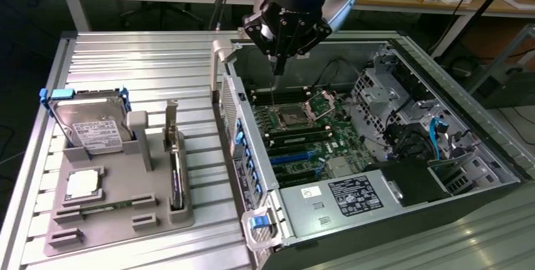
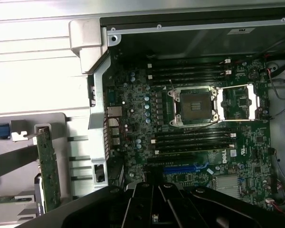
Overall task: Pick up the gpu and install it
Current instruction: 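Reach for the gpu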
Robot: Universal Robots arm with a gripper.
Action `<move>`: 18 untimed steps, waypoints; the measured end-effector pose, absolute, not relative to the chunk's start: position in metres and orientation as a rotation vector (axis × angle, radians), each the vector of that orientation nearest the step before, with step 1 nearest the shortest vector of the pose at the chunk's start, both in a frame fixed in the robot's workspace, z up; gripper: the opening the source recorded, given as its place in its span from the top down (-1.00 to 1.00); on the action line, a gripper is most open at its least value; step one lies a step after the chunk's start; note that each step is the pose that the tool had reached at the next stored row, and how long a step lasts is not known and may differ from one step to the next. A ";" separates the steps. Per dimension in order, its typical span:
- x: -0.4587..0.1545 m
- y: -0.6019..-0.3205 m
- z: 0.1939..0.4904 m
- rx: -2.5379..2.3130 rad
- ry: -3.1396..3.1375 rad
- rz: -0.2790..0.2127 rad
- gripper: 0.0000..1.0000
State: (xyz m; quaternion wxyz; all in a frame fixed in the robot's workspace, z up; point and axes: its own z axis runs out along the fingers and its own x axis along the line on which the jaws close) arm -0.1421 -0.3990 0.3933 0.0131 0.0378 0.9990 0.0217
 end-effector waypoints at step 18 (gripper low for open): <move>-0.149 -0.399 0.393 0.118 3.112 0.068 0.79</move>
